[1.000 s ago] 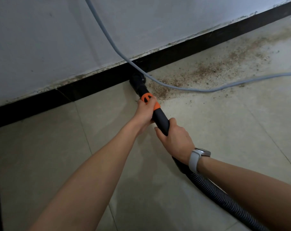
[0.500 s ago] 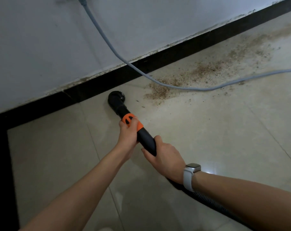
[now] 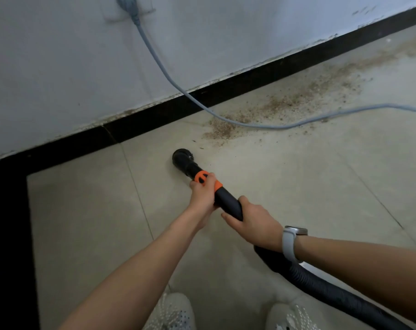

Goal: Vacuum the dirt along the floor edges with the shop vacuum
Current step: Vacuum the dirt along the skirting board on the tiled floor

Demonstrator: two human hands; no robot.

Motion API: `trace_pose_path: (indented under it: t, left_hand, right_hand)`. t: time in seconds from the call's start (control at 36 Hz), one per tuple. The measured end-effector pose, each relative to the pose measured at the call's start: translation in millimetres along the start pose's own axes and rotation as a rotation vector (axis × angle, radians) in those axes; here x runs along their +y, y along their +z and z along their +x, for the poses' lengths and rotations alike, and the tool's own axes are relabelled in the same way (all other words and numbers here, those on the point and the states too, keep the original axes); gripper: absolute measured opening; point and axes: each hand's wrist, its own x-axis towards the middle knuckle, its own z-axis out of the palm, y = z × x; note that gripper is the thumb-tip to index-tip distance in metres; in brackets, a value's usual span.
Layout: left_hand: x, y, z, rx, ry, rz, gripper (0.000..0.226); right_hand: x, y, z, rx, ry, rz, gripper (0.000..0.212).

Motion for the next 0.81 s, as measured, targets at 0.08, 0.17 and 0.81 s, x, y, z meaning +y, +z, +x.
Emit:
trace_pose_path:
  t: [0.08, 0.17, 0.81]
  left_hand:
    - [-7, 20, -13, -0.065, -0.032, 0.023, 0.046]
    - [-13, 32, -21, -0.105, -0.05, 0.036, 0.045]
    - [-42, -102, -37, 0.126, 0.267, 0.541, 0.04]
  right_hand:
    - [19, -5, -13, 0.046, 0.051, -0.018, 0.036]
    - [31, -4, -24, 0.079, 0.088, -0.016, 0.036]
    - [-10, 39, -16, 0.002, -0.115, -0.163, 0.028]
